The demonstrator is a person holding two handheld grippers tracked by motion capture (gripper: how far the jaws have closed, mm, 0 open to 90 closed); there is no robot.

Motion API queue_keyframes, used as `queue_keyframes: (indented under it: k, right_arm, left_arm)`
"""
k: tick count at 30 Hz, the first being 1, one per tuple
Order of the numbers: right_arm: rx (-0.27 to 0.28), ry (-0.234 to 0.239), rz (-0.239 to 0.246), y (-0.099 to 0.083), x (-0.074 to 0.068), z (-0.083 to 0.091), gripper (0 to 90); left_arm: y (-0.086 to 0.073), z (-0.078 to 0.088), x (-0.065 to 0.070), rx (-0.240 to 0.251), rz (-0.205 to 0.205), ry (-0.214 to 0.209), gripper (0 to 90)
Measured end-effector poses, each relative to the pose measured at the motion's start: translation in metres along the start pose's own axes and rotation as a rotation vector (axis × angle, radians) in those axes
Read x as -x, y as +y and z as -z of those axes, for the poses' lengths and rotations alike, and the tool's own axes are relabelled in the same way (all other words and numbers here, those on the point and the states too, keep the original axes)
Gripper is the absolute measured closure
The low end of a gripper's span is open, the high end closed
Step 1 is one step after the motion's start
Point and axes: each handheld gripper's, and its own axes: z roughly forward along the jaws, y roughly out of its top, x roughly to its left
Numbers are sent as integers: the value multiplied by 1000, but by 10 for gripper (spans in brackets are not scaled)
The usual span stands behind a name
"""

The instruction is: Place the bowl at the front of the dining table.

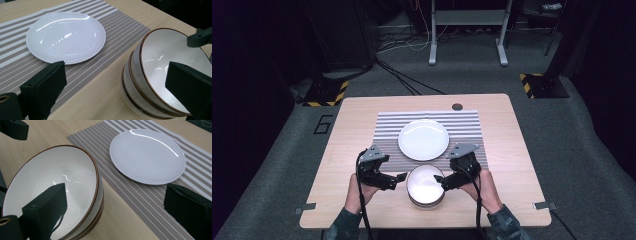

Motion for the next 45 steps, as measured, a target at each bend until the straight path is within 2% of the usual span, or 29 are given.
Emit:
queue_keyframes:
  k: [2,4,11,18,20,22,23,24,26,27,28,29,31,32,33,34,35,37,40,41,42,45]
  right_arm:
    - [-4,12,-4,0,-1,-2,64]
    - [-23,26,5,1,-5,-10,116]
    - [-67,45,4,-2,-12,-25,149]
    - [-84,44,-10,-5,-17,-32,324]
    - [-92,42,-15,-6,-17,-33,344]
    - [-100,31,-15,-8,-16,-35,435]
    - [-100,31,-15,-8,-16,-35,435]
    - [-99,26,-24,-8,-16,-36,478]
    - [-97,28,-22,-8,-16,-36,518]
    - [-99,29,-23,-7,-17,-35,579]
    - [-99,22,-31,-7,-18,-36,610]
    - [-99,22,-31,-7,-18,-36,610]
    - [-110,3,-27,-7,-20,-36,694]
    - [-114,-18,-30,-7,-21,-37,717]
    - [-113,-28,-14,-6,-22,-37,719]
    - [-120,-33,-13,-5,-23,-37,726]
    - [-120,-33,-13,-5,-23,-37,726]
    - [-105,-32,-13,-5,-22,-35,747]
    - [-91,-41,-19,-5,-24,-33,762]
    - [-77,-64,-12,-5,-27,-32,773]
    - [-66,-72,14,-5,-27,-32,780]
    - [-56,-83,15,-4,-29,-31,789]
  left_arm:
    - [1,-4,3,-7,-4,-10,38]
    - [1,-11,8,-26,-15,-28,51]
    - [-1,-29,17,-82,-38,-63,93]
    - [-8,-44,21,-108,-30,-89,173]
    - [-9,-45,22,-113,-30,-88,186]
    - [-10,-47,24,-119,-34,-89,262]
    - [-10,-47,24,-119,-34,-89,303]
    - [-11,-48,24,-120,-37,-89,303]
    - [-12,-49,26,-120,-37,-77,377]
    - [-12,-50,27,-131,-36,-61,462]
    - [-12,-50,27,-131,-36,-61,502]
    - [-12,-51,27,-134,-45,-54,502]
    - [-11,-50,29,-129,-48,-49,562]
    - [-11,-50,31,-129,-61,-30,574]
    - [-9,-49,33,-130,-80,-9,602]
    - [-9,-48,34,-132,-91,9,646]
    - [-8,-48,35,-126,-100,24,646]
    - [-8,-47,36,-111,-111,48,719]
    - [-10,-47,39,-94,-130,78,748]
    - [-11,-48,41,-92,-155,105,772]
    - [-11,-47,42,-85,-152,108,780]
    - [-11,-46,41,-72,-155,113,787]
